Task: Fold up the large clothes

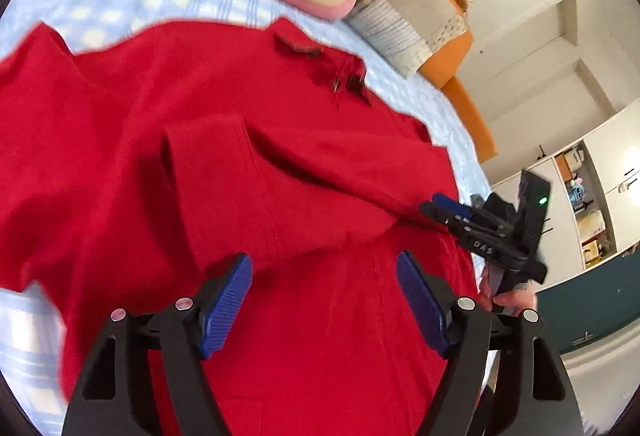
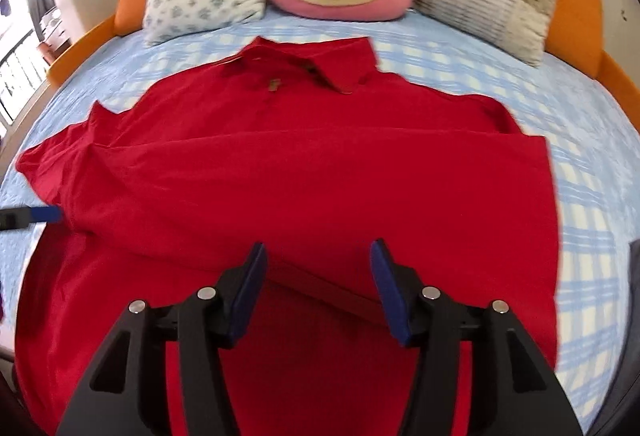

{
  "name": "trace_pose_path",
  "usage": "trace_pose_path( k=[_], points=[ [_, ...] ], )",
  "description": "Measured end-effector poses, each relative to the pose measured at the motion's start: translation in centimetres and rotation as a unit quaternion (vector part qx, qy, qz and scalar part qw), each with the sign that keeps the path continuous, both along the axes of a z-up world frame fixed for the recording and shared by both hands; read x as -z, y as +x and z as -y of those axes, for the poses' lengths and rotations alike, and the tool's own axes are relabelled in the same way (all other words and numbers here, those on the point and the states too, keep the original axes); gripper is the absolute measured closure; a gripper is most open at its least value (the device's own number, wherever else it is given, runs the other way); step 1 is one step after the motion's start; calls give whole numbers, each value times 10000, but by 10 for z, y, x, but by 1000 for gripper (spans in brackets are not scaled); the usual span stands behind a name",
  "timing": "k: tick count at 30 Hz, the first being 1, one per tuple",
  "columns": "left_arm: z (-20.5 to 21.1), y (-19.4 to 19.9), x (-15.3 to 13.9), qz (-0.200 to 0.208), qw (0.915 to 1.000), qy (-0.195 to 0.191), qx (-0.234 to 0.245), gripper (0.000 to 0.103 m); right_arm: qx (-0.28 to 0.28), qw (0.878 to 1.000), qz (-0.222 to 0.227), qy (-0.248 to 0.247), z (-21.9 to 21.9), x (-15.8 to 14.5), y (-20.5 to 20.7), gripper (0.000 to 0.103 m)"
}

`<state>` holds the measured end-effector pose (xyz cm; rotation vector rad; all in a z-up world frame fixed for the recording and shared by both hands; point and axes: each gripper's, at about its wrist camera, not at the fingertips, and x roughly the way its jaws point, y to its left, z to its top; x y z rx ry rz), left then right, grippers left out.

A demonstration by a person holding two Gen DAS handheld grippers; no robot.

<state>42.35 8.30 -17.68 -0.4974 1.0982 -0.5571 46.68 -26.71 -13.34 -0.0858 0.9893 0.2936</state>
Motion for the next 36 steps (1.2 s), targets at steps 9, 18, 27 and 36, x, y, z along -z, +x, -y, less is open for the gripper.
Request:
trace_pose_path(
  k=[9,18,27,36],
  points=[
    [-13,25,15,324,9877,1183,-971,40,230,9996,-121,138,4,24,8,51],
    [-20,43,36,51,9859,1291,-1067,37,111,9999,-92,-96,-3,38,4,50],
    [-12,38,34,128,9840,1340,-1164,31,344,9982,321,-365,-13,43,-6,49],
    [-164,-40,-25,534,9707,119,-2341,9,-21,9976,684,106,-50,-12,-37,29]
  ],
)
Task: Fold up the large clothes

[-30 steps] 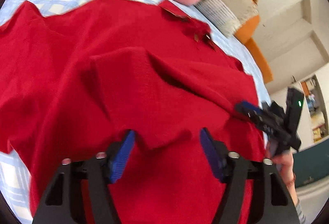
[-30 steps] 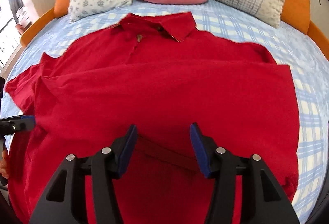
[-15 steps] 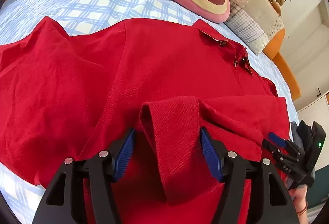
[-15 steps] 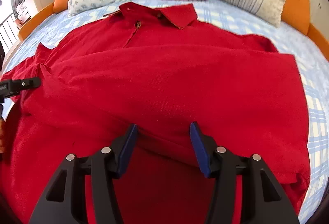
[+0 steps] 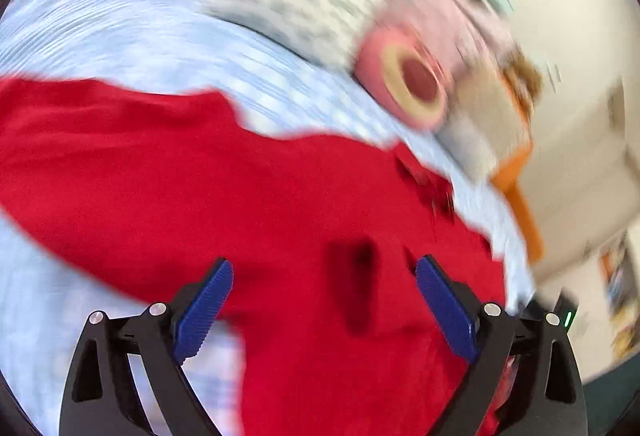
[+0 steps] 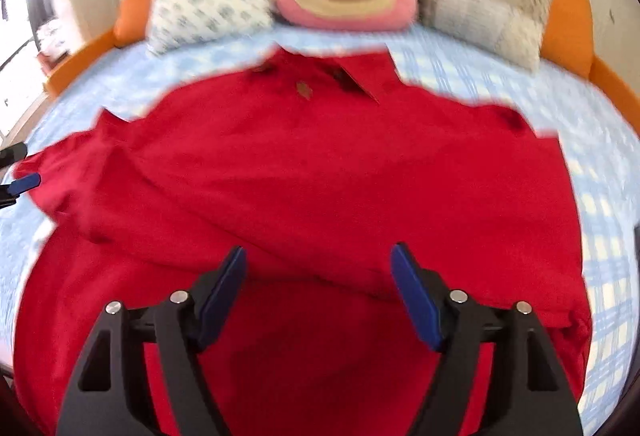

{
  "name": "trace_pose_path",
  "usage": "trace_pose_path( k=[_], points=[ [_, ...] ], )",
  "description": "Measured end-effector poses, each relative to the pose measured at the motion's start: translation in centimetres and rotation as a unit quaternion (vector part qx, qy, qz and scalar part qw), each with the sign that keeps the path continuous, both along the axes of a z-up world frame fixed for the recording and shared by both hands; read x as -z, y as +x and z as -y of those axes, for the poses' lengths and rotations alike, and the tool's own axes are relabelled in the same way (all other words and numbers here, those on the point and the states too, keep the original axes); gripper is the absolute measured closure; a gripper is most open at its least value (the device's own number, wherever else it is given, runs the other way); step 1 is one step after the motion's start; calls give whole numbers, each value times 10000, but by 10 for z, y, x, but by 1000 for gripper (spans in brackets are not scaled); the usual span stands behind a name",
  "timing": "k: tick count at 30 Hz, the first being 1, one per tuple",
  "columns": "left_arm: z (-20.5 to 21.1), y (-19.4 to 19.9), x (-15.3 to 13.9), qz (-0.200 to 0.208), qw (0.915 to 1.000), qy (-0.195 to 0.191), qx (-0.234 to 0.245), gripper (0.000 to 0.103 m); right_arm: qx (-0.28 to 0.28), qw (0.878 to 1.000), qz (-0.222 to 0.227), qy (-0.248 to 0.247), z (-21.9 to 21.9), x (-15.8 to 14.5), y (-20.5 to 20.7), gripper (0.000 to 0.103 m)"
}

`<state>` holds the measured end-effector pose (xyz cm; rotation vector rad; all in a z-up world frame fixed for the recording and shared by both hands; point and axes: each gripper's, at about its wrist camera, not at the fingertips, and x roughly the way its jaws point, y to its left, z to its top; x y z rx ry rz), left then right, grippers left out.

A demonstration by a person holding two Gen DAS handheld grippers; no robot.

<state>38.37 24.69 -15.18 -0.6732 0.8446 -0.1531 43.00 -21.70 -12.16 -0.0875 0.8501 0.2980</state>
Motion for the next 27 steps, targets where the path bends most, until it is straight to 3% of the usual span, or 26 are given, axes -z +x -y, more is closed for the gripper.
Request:
trace_pose_path(
  k=[3,5,10,15,18,20,27],
  points=[
    [-90,-24,7,-41,9948,-588,-834,9,-330,9994,71,89,-38,-14,-6,29],
    [-145,-44,18,-36,9867,-927,-1337,9,-504,9986,117,134,-62,-20,-9,29],
    [-246,-83,42,-88,9681,-1017,-2289,9,-842,9961,121,248,-122,-22,-13,29],
    [-305,-87,63,-154,9619,-854,-2593,9,-971,9951,68,197,-170,-13,-3,29],
    [-332,-76,74,-36,9587,-970,-2673,9,-984,9949,148,139,-187,-9,2,29],
    [-349,-66,84,-38,9572,-1117,-2671,9,-943,9952,127,209,-194,-6,6,29],
    [-385,-41,98,-203,9501,-996,-2948,9,-854,9957,63,364,-207,-2,14,29]
  ],
)
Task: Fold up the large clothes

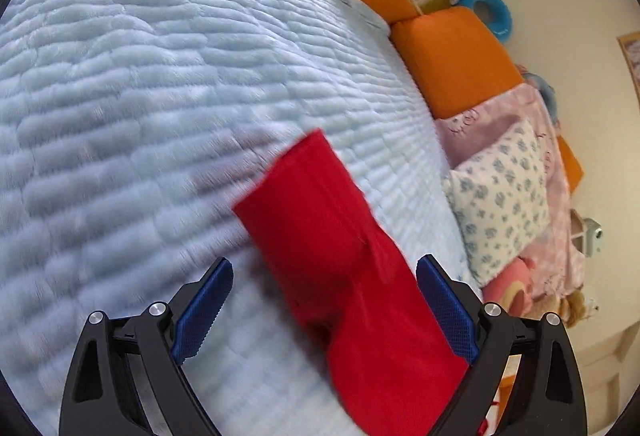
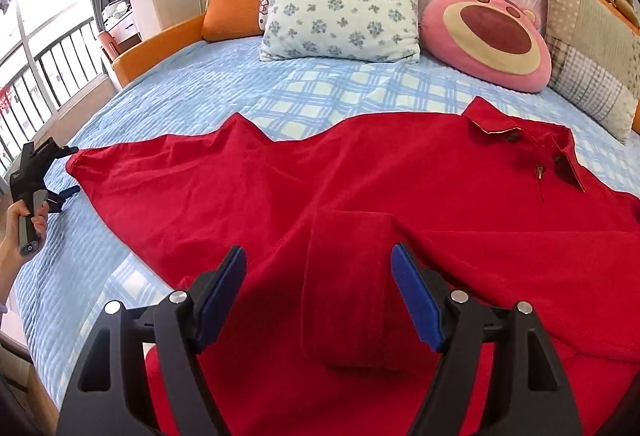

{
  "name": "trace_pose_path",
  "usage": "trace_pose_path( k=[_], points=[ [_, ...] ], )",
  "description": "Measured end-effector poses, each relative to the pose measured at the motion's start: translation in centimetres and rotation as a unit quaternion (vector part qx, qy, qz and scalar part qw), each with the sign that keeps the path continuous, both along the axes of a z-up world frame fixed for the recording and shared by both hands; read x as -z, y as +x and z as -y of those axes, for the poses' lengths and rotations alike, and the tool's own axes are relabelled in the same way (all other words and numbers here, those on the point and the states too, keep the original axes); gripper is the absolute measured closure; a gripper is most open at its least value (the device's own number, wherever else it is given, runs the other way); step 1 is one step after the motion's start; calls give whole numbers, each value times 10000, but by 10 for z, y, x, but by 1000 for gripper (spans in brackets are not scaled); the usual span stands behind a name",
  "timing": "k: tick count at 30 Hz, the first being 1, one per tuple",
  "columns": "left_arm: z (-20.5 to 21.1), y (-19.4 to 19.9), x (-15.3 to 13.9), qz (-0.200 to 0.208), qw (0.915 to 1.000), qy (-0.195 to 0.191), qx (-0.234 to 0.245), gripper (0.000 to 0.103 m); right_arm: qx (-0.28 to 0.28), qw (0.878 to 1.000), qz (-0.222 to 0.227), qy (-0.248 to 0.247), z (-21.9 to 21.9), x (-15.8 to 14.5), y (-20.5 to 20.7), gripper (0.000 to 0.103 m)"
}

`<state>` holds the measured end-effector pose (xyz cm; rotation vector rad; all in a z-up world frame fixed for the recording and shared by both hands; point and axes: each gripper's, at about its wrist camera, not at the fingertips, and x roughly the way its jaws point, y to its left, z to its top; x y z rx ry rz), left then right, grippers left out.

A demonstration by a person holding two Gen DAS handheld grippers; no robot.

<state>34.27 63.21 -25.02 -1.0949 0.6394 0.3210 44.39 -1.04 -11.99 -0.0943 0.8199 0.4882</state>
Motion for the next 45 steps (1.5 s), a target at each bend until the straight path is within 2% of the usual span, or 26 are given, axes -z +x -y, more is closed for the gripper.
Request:
trace_pose_path(
  k=[2,4,5,6,7,9,11,12,15,17,21,23,26,27,29,30,32,34,40,44,45],
  points=[
    [-5,1,1,-64,9999,91,-17,10,28,10000,-2,17,-1,1,2,29],
    [-6,1,0,-127,9997,184,-70,25,73,9998,-63,157,1,0,6,29],
    [-6,1,-1,-133,9997,193,-32,38,132,9995,-109,252,4,0,7,29],
    [-6,1,0,-112,9998,174,12,46,173,9993,-146,310,5,0,8,29],
    [-6,3,1,-77,9999,122,74,49,194,9991,-172,334,6,0,8,29],
    [-4,5,1,-84,9999,107,104,62,227,9985,-280,423,9,3,6,29],
    [-2,7,0,-129,9997,182,67,66,229,9980,-336,474,10,6,0,28],
    [0,8,-2,-154,9997,205,46,72,211,9981,-325,472,11,7,-4,28],
    [0,7,-9,-150,9998,107,-41,78,137,9989,-224,399,12,7,-13,28],
    [4,5,-20,-105,9998,191,-10,81,106,9989,-227,392,11,7,-15,28],
    [19,2,-61,126,9981,582,153,81,42,9979,-204,618,12,0,-18,28],
    [27,-1,-87,279,9970,700,194,81,-79,9970,-204,736,10,-4,-23,29],
    [47,-1,-133,450,9923,1086,401,81,-272,9975,-167,632,-3,-5,-34,31],
    [55,0,-147,491,9901,1226,469,81,-270,9981,-173,522,-7,0,-37,34],
    [76,1,-183,684,9849,1448,662,81,-255,9989,-196,326,-13,11,-41,63],
    [83,2,-194,737,9832,1506,717,81,-208,9992,-266,216,-16,19,-42,65],
    [105,5,-224,876,9775,1700,891,81,-143,9990,-402,102,-19,33,-42,70],
    [130,9,-253,1004,9710,1886,1077,81,-51,9986,-527,-91,-25,52,-42,70],
    [222,26,-322,1336,9465,2415,1673,81,46,9982,-57,-599,-38,61,-57,70],
    [293,48,-350,1418,9315,2611,2097,81,56,9979,69,-636,-38,63,-61,70],
    [319,56,-357,1434,9250,2716,2238,81,61,9973,139,-714,-39,63,-63,70]
  ],
)
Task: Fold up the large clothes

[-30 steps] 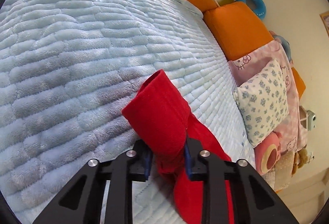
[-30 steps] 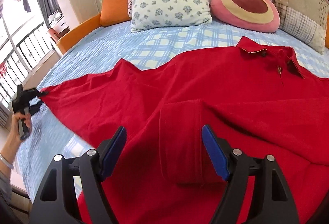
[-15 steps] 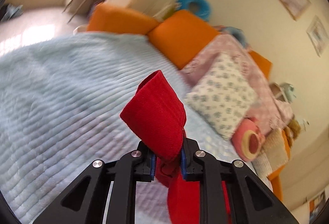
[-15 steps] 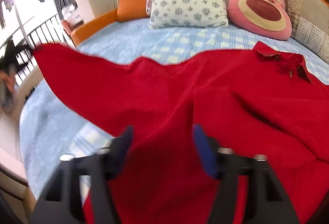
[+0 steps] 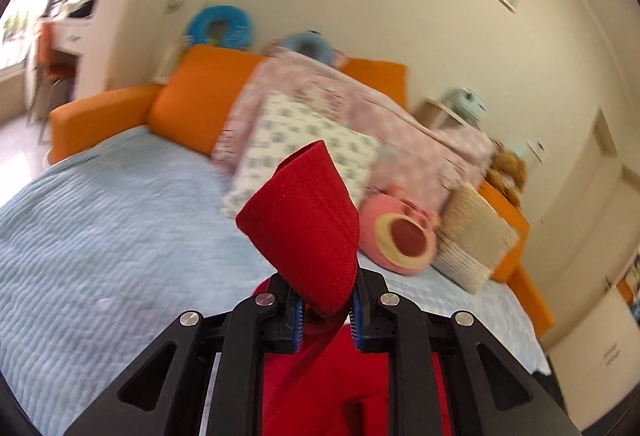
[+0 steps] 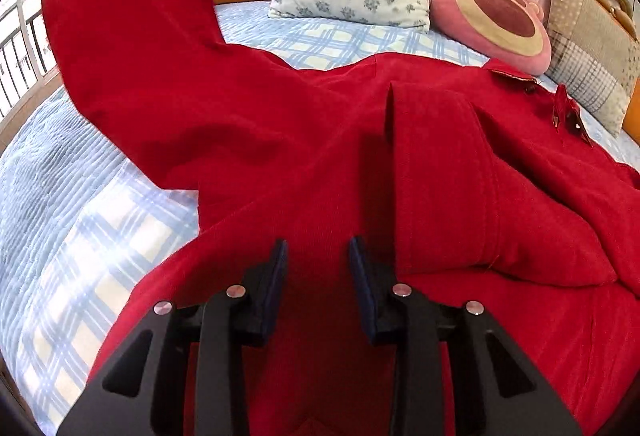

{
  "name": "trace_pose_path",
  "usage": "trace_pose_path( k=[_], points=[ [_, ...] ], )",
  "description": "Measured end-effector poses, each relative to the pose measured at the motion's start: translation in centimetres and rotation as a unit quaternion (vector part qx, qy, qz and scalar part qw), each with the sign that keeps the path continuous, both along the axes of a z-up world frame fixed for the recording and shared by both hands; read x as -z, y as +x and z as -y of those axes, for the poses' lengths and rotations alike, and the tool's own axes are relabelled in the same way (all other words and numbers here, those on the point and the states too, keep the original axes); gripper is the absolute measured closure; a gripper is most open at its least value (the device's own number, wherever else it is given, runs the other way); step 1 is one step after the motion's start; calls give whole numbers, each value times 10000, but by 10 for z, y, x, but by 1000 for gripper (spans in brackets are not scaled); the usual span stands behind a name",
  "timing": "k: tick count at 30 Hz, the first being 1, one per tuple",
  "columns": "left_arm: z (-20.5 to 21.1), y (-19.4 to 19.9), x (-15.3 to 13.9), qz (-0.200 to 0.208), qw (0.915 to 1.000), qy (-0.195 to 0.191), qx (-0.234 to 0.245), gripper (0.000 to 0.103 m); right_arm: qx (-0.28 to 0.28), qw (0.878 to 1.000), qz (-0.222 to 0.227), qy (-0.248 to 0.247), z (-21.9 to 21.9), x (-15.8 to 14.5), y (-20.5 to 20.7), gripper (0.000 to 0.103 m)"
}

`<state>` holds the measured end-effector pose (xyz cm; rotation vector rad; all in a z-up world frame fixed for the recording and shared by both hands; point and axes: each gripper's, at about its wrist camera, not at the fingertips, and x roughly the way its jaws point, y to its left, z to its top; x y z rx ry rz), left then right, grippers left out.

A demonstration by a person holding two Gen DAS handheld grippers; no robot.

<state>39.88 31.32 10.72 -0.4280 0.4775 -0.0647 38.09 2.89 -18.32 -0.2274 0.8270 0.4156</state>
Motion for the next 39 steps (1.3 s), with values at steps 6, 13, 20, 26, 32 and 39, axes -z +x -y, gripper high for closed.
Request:
trace_pose_path(
  k=[6,13,20,26,32,39],
  points=[
    [129,29,-10,26,9962,441,750,81,-10,10000,10,3,1,0,0,70],
    [295,67,21,-151,9882,564,1418,81,-77,9999,-55,102,2,0,3,69],
    [438,85,71,-339,9803,888,1732,81,-123,9999,-2,52,0,1,3,69],
    [505,92,126,-635,9714,1432,1784,81,-150,9992,-147,342,10,0,7,68],
    [557,88,179,-843,9585,1849,1997,81,-170,9987,-180,442,13,1,7,68],
    [609,86,257,-1400,9266,2604,2324,81,-185,9971,-277,685,18,0,9,68]
  ],
)
